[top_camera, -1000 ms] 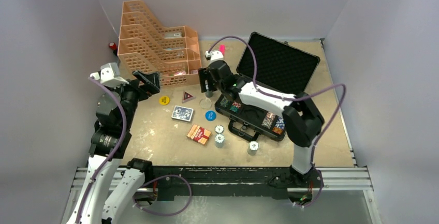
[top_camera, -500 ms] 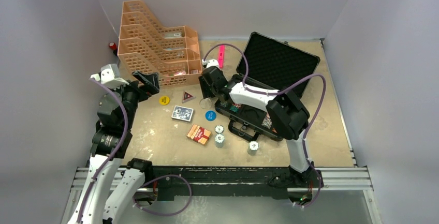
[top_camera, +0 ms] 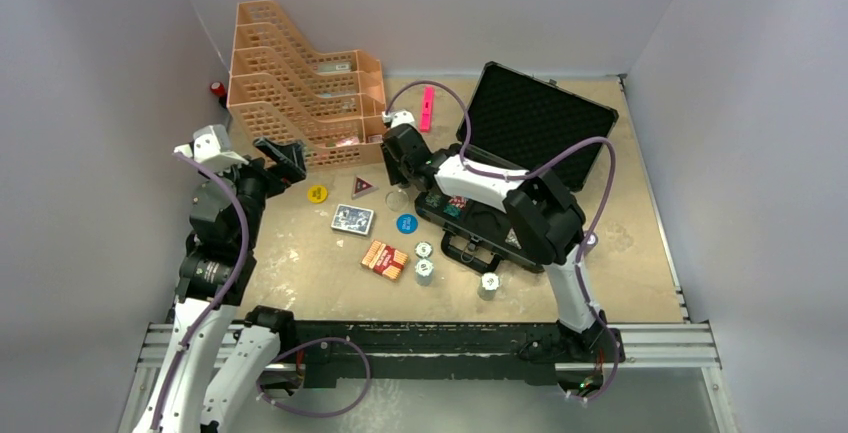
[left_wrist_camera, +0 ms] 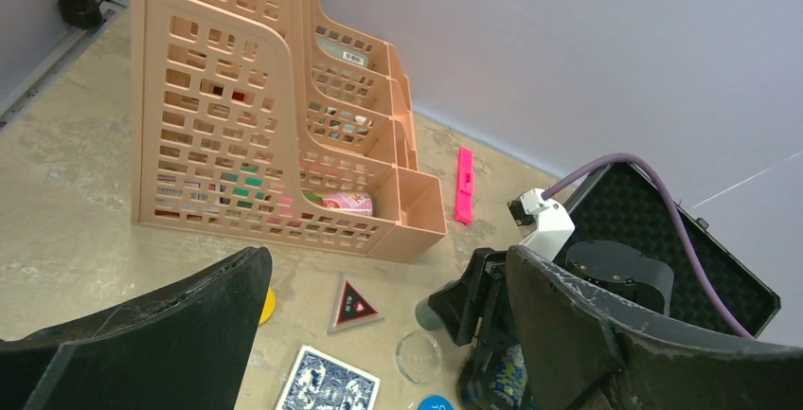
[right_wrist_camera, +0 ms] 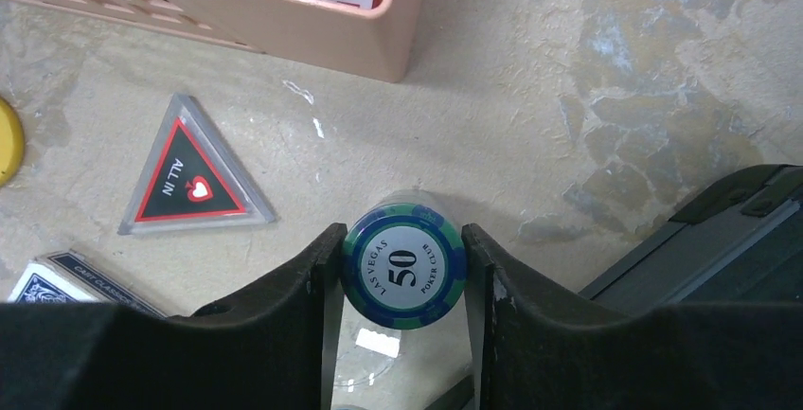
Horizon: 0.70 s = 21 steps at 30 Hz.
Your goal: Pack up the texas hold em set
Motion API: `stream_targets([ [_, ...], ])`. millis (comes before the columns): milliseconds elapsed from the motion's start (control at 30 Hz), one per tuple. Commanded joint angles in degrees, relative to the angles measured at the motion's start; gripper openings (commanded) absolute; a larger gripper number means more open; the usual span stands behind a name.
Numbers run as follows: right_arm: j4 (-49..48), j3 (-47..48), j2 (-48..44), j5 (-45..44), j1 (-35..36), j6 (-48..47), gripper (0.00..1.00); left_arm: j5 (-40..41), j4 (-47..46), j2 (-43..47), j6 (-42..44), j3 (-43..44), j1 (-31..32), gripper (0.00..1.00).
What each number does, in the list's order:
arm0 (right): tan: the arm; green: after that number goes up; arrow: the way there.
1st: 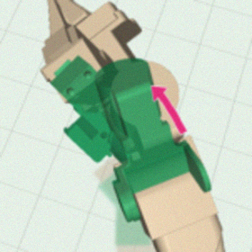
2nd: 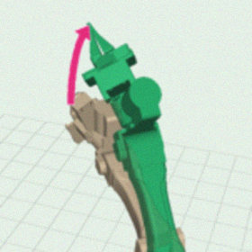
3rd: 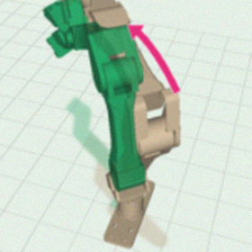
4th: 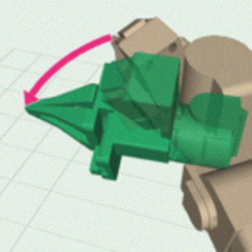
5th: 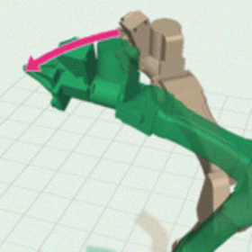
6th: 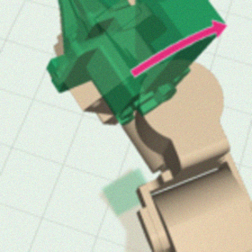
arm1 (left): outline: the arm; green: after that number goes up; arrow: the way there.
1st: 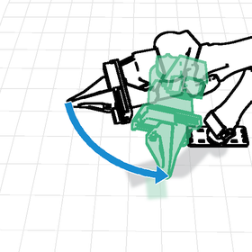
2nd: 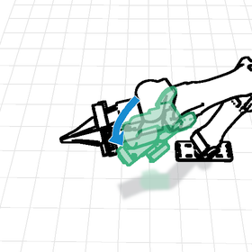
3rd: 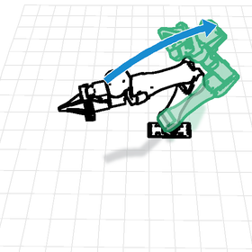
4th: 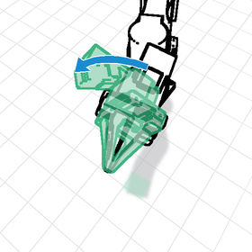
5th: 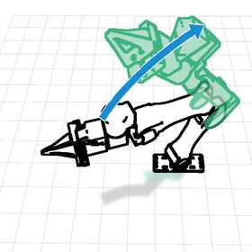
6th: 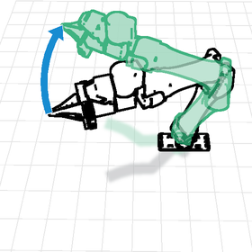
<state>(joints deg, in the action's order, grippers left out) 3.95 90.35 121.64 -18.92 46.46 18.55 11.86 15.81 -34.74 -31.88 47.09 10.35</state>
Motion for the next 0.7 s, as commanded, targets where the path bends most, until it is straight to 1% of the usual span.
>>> stream_targets([
  [0,1.2,3.7,0.2,-0.4,0.2,-0.9,0.38,0.6,-2.8,0.1,0.9,0.0,-0.7,0.94],
  [33,1.5,4.1,0.3,-0.4,0.1,-1.0,0.29,0.6,-2.8,0.0,1.0,0.0,-0.8,0.94],
  [67,1.5,4.3,0.2,-0.2,0.1,-0.9,0.23,0.2,-2.8,0.0,1.1,0.0,-0.9,0.94],
  [100,1.3,4.3,-0.1,0.0,0.1,-0.9,0.19,-0.7,-2.5,-0.3,1.1,0.2,-1.1,0.94],
  [167,0.4,3.7,-1.8,0.5,0.1,-1.1,0.16,-3.4,-2.0,-1.3,1.4,0.9,-1.5,0.94],
  [233,-1.7,2.1,-4.7,2.3,0.1,-2.1,0.15,-6.1,-2.2,-2.6,1.6,1.2,-1.8,0.94],
  [333,-4.1,-0.3,-9.9,8.1,-0.2,-4.3,0.14,-6.6,-1.9,-4.8,1.8,1.4,-2.1,0.93],
  [433,-4.2,-2.6,-14.6,17.9,-2.0,-4.4,0.14,-8.3,-2.9,-7.5,1.4,1.0,-2.0,0.93],
  [533,-5.3,-7.0,-19.7,27.9,-4.8,-2.3,0.14,-15.3,-3.6,-11.7,0.1,2.0,-2.0,0.91],
  [667,-10.8,-14.7,-26.8,42.5,-8.9,1.7,0.14,-23.1,-5.6,-16.4,-2.3,3.2,-1.9,0.88],
])
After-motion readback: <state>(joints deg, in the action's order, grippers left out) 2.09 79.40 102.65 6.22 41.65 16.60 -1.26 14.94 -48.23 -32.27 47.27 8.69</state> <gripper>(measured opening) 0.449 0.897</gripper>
